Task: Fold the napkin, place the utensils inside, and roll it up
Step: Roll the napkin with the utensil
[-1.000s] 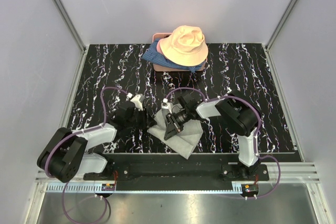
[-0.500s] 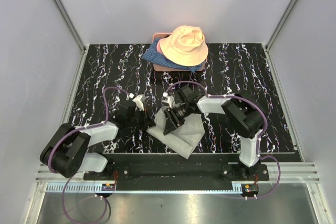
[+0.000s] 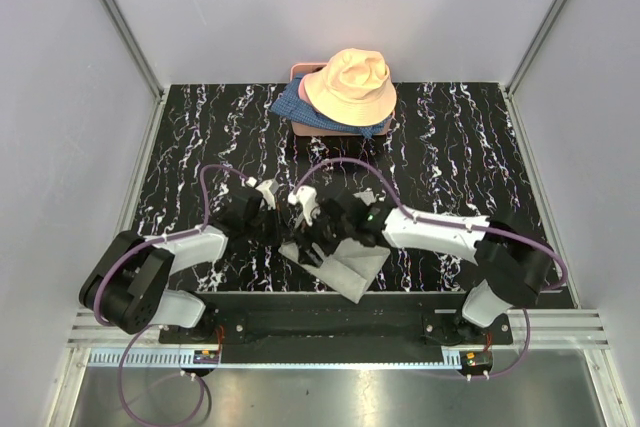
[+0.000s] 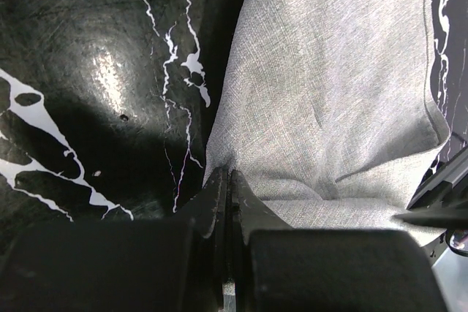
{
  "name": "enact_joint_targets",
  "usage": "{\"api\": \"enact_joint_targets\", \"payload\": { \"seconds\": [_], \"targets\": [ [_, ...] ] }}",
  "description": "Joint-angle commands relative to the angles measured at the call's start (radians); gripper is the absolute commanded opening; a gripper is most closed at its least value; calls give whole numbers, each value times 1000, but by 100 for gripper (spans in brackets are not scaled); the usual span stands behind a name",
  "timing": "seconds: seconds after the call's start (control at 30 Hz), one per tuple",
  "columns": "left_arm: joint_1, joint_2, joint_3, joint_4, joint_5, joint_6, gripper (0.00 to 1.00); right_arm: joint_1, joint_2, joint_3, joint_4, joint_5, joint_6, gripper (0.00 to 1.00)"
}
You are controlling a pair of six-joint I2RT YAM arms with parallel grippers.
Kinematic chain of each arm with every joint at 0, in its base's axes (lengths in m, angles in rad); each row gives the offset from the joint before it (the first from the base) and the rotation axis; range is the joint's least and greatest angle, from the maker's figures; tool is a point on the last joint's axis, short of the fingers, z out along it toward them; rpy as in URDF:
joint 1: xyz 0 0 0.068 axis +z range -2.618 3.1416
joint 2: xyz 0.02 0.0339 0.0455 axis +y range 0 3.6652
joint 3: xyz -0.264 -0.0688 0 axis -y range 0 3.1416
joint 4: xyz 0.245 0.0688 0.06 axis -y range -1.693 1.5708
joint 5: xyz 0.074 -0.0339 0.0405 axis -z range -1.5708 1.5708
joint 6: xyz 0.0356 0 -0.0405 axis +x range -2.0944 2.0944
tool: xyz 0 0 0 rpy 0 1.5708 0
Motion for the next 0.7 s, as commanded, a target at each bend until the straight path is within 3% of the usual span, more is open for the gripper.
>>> {"api": "enact_joint_targets", "payload": {
  "seconds": [0.0, 0.2, 0.67],
  "targets": [
    [8, 13, 41, -88, -22, -1, 0, 76, -23, -63, 57, 251, -10, 78],
    [14, 27, 55, -111, -17, 3, 0, 151, 33, -63, 69, 280, 3, 77],
    [26, 28, 59, -122, -8, 12, 0, 191, 121, -100, 80, 366, 41, 73]
  ]
}}
